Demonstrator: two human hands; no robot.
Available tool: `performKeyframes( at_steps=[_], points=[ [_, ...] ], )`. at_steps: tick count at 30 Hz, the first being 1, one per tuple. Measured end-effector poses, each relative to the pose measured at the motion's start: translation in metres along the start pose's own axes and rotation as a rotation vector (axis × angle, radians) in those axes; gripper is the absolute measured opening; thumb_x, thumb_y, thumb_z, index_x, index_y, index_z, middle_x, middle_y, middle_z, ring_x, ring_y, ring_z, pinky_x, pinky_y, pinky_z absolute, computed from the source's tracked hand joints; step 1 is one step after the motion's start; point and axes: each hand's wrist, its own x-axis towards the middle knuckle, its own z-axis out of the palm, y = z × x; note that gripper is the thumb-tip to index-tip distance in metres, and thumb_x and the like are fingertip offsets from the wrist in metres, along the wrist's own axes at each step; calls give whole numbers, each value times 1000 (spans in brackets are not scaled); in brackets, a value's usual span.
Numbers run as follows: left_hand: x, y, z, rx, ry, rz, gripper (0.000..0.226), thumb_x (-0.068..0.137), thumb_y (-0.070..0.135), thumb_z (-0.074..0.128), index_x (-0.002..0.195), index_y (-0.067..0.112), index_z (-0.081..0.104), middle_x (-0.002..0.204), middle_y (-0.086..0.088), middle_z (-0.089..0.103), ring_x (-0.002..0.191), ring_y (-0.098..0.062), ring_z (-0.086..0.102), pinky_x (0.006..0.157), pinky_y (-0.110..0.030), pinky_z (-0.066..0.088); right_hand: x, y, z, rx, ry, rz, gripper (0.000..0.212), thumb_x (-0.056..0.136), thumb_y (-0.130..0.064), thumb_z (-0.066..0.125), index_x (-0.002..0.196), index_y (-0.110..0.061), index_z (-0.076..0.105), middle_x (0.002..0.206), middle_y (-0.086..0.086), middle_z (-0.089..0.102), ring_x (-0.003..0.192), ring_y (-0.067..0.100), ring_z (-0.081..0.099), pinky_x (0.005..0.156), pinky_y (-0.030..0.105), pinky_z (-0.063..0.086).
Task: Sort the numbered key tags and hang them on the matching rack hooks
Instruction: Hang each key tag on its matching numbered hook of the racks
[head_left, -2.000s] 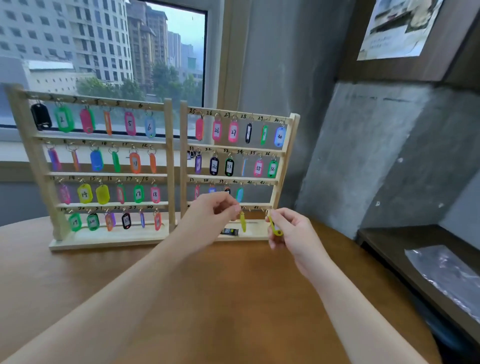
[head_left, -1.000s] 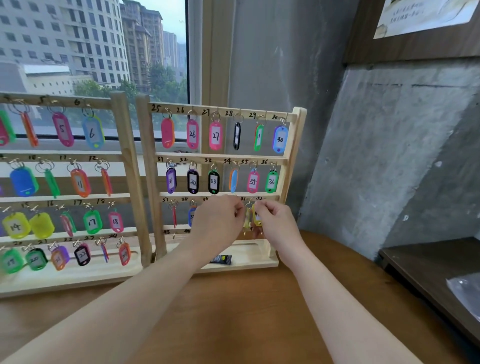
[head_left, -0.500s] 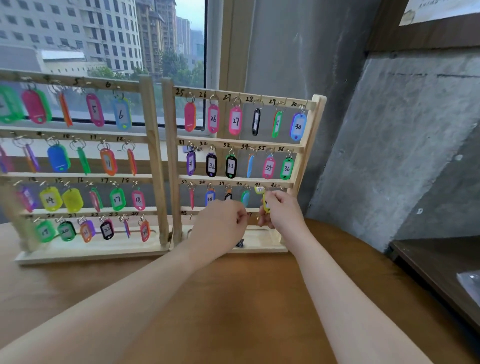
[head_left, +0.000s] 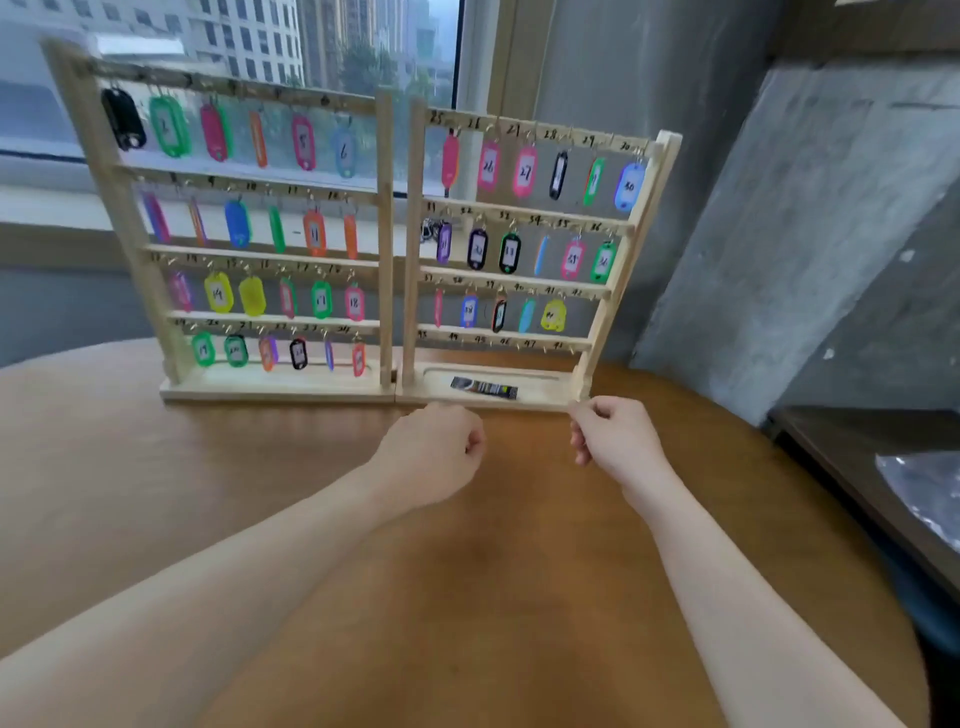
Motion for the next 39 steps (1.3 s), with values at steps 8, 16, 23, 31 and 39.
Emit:
performKeyframes(
  at_steps=[8, 16, 23, 31, 39],
  points=[
    [-100, -22, 31, -133, -106, 20, 13, 95, 31, 59, 92, 28, 71, 74, 16, 65, 84, -17, 62, 76, -33, 53, -133, 15, 4, -135, -160, -129, 38, 98, -32, 61, 65, -14, 61, 58, 0, 63, 50, 7, 50, 58, 29, 44],
    [-190, -19, 47, -329, 5, 120, 13, 98, 33, 60, 87, 31, 67, 64, 15, 63, 62, -8, 60, 60, -25, 47, -231, 22, 13, -517, -399, -237, 31, 89, -55, 65, 73, -27, 64, 65, -8, 63, 69, 7, 58, 68, 28, 50],
    [-201, -15, 28, -439, -182, 108, 8, 93, 31, 66, 89, 31, 73, 70, 11, 66, 61, -7, 54, 60, -17, 40, -243, 32, 41, -742, -470, -243, 39, 86, -65, 58, 80, -27, 63, 74, -9, 61, 85, 15, 51, 93, 33, 42],
    [-215, -16, 22, -256, -277, 240, 28, 81, 56, 68, 94, 32, 68, 76, 12, 63, 87, -7, 52, 88, -19, 35, -242, 27, 49, -735, -488, -192, 31, 97, -55, 55, 88, -27, 65, 84, -10, 67, 94, 16, 52, 97, 33, 38],
    [-228, -22, 19, -285, -378, 192, 39, 76, 66, 70, 98, 34, 65, 86, 12, 61, 89, -1, 48, 102, -17, 28, -243, 17, 45, -794, -404, -250, 30, 102, -51, 46, 95, -28, 65, 88, -9, 68, 89, 13, 52, 92, 31, 31]
  ],
)
